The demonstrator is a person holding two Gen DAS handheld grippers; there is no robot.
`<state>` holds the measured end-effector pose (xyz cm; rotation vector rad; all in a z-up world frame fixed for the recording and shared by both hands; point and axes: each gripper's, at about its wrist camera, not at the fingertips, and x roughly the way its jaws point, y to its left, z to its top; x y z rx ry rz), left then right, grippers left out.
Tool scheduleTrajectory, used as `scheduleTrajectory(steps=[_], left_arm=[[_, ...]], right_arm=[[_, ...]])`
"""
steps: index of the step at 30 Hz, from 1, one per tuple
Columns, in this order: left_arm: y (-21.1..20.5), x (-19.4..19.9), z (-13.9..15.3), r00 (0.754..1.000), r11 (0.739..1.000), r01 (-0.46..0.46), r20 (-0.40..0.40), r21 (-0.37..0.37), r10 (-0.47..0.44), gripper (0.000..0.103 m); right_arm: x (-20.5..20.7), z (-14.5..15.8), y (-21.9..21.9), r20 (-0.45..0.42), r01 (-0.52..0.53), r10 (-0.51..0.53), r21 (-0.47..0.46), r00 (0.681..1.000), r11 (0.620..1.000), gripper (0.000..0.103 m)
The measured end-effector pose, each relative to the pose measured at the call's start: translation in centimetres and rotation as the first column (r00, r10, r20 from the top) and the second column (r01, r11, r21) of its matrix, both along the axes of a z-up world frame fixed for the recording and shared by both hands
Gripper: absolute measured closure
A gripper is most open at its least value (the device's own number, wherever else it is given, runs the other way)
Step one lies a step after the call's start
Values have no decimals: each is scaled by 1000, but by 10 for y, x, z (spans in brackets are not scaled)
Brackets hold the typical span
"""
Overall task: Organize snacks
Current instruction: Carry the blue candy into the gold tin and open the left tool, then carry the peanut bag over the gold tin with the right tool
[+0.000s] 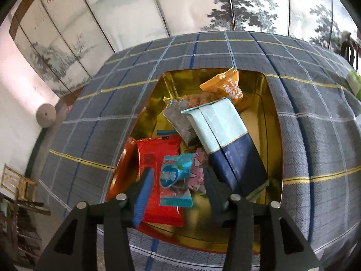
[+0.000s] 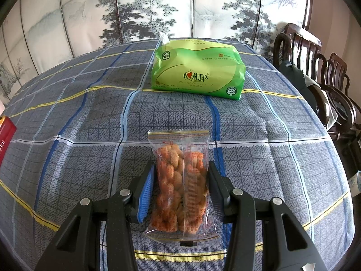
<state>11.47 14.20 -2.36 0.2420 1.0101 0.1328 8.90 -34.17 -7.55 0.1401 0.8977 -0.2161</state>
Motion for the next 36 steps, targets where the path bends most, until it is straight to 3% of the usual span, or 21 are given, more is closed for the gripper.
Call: scheduleTrajectory(steps=[5, 9, 18, 27, 36], left_arm=[[-5, -10, 3, 1000, 999, -2, 25, 34, 1, 50], [-6, -17, 10, 999, 999, -3, 51, 44, 1, 47], [-8, -32, 21, 996, 997, 14, 90, 74, -20, 46], [-6, -42, 29, 995, 999, 23, 100, 41, -27, 46], [1, -51, 30, 995, 1000, 14, 96, 26, -16, 46]], right_arm=[[-3, 0, -3, 0, 7, -7, -8, 1000, 1000, 61], [-4, 0, -3, 0, 12, -12, -15, 1000, 1000, 68], [1, 7, 5, 3, 19, -19, 80, 1000, 997, 68], [6, 25, 55, 48, -50, 43, 156, 998, 986, 68], [9, 35, 133, 65, -196, 186, 213, 980, 957, 68]])
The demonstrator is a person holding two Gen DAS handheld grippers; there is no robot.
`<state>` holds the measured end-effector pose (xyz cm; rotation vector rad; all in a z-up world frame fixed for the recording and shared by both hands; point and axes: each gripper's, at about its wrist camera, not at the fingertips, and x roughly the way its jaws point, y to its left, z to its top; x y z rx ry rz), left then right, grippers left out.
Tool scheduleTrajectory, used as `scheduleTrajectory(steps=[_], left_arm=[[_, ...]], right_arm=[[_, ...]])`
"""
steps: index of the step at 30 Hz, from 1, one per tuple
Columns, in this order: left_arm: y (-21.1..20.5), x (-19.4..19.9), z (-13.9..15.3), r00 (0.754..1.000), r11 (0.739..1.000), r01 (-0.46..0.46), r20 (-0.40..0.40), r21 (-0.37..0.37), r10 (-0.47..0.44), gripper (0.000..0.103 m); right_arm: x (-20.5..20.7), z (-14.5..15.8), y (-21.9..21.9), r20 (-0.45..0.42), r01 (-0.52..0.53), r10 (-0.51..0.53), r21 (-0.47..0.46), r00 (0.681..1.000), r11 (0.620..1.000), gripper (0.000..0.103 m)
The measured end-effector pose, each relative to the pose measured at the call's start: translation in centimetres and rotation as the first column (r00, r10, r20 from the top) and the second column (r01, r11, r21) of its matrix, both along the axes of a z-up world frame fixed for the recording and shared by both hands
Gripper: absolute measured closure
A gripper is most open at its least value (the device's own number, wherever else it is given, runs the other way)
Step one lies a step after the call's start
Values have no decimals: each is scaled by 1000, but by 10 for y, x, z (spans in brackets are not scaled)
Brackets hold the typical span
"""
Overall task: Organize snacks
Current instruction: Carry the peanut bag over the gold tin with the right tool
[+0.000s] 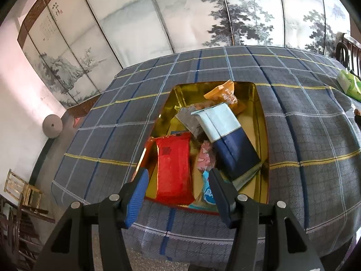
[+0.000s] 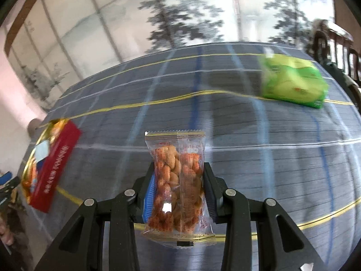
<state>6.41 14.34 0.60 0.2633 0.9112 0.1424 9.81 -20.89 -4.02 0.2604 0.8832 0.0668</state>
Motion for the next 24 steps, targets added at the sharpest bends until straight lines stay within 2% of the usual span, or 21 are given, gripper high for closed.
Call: scheduleTrajectory(steps=[5, 12, 24], left_arm=[[8, -5, -3, 1000, 1000, -15, -11, -13, 15, 45], [18, -10, -5, 1000, 999, -26, -14, -25, 26, 45], [36, -22, -12, 998, 997, -60, -34, -43, 58, 45]], right_arm=[[0, 9, 57, 14, -107, 107, 30, 994, 994, 68], [3, 28, 137, 43, -265, 262, 67, 964, 962, 68], [5, 36, 220, 38, -417, 415, 91, 909, 904, 68]])
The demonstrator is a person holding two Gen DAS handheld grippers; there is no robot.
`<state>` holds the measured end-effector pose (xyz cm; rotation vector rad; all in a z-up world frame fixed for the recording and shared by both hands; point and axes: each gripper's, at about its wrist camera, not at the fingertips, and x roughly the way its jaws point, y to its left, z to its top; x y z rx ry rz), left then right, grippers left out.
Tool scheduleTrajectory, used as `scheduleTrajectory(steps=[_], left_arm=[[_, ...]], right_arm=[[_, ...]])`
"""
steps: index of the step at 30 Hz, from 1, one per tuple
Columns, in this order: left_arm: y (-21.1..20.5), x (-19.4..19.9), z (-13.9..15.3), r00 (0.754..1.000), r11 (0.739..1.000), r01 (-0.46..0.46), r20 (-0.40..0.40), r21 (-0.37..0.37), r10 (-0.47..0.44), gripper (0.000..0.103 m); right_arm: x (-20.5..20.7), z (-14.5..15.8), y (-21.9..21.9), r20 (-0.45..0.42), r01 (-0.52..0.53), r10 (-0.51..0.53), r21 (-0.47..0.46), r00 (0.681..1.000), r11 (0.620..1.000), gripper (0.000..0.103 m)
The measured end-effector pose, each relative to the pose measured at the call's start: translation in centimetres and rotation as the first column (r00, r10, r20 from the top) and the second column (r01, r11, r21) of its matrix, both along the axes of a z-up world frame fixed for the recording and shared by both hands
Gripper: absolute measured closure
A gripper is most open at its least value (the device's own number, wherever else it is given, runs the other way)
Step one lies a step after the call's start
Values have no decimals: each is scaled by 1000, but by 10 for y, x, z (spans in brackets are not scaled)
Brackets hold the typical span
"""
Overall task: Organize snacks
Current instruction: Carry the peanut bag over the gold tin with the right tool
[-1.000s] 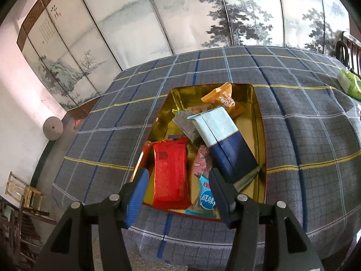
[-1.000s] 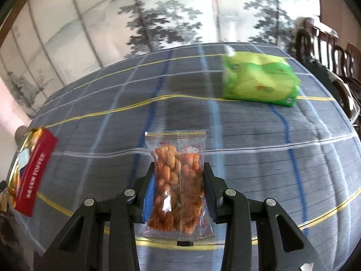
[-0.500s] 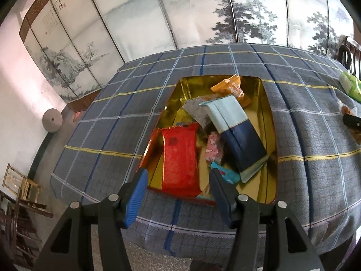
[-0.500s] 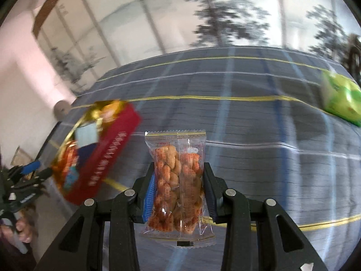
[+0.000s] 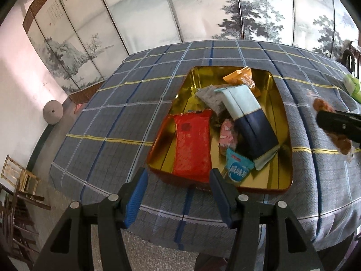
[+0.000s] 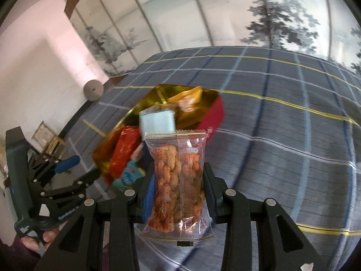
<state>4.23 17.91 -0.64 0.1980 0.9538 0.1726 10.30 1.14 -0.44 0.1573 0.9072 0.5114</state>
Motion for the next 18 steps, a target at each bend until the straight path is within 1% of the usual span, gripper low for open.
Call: scheduleTrajectory(steps=[6, 12, 18], left_arm=[[5, -4, -2, 1000, 1000, -10, -8, -4, 10, 45], [14, -7, -2, 1000, 999, -28, -12, -16, 28, 45], [18, -9, -5, 999, 999, -30, -24, -34, 29, 45]], right_arm=[[3, 8, 29, 6, -59, 60, -14, 998, 998, 68], [14, 16, 51, 9, -95, 95, -6, 995, 995, 68], [26, 17, 71, -1, -118, 118, -8, 993, 993, 68]])
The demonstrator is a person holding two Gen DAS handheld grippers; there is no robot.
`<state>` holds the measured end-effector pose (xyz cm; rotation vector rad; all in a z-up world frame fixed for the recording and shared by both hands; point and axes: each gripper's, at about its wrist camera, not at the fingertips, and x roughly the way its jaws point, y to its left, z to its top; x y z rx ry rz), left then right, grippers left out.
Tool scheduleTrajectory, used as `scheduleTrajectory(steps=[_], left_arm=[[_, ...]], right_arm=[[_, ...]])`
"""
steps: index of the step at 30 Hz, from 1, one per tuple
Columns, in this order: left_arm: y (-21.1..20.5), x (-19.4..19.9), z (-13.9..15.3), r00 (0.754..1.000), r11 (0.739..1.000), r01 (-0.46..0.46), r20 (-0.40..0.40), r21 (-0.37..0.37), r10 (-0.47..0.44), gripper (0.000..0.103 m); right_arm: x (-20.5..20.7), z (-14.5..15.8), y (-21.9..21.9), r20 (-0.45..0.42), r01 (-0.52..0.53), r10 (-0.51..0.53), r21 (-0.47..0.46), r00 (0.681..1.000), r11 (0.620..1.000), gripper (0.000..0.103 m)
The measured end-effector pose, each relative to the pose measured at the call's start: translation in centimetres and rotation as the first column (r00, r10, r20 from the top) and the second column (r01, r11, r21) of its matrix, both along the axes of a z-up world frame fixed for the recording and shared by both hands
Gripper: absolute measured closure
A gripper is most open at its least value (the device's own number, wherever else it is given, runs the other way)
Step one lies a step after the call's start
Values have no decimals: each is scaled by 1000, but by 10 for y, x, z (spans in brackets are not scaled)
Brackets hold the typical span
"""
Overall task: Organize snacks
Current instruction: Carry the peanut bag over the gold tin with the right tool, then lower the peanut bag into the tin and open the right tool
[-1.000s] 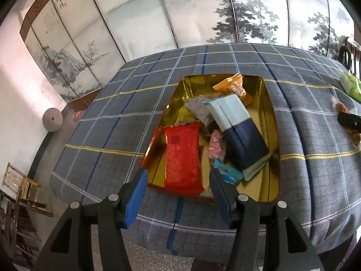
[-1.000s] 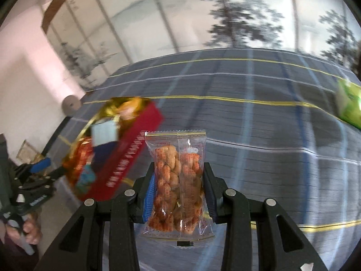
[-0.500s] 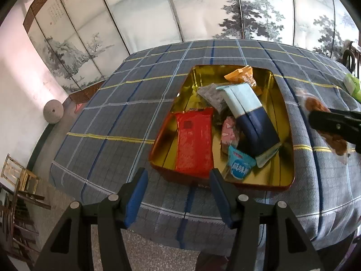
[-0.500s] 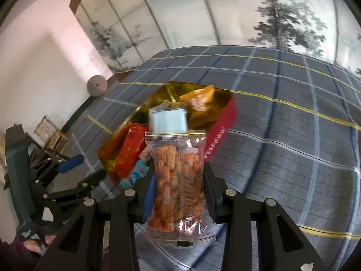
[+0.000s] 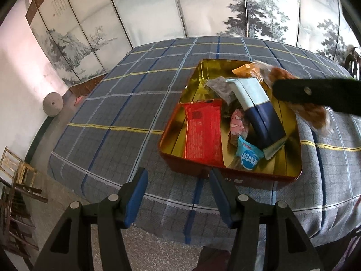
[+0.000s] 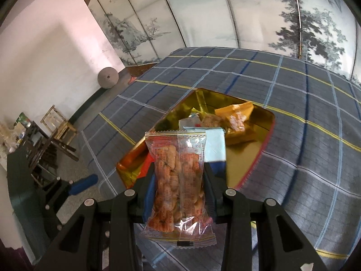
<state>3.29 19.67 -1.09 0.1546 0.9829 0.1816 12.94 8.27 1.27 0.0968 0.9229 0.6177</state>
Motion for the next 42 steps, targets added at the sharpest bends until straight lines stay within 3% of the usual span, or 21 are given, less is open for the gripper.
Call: scheduleTrajectory(steps=[21, 42], left_arm=[[21, 1, -13, 999, 999, -41, -28, -17, 41, 45], [42, 4, -25, 995, 996, -84, -50, -29, 83, 45]], right_arm=[[34, -10, 43, -39, -21, 20, -23, 999, 1000, 68], [60, -21, 55, -56, 17, -19, -37, 998, 999, 68]])
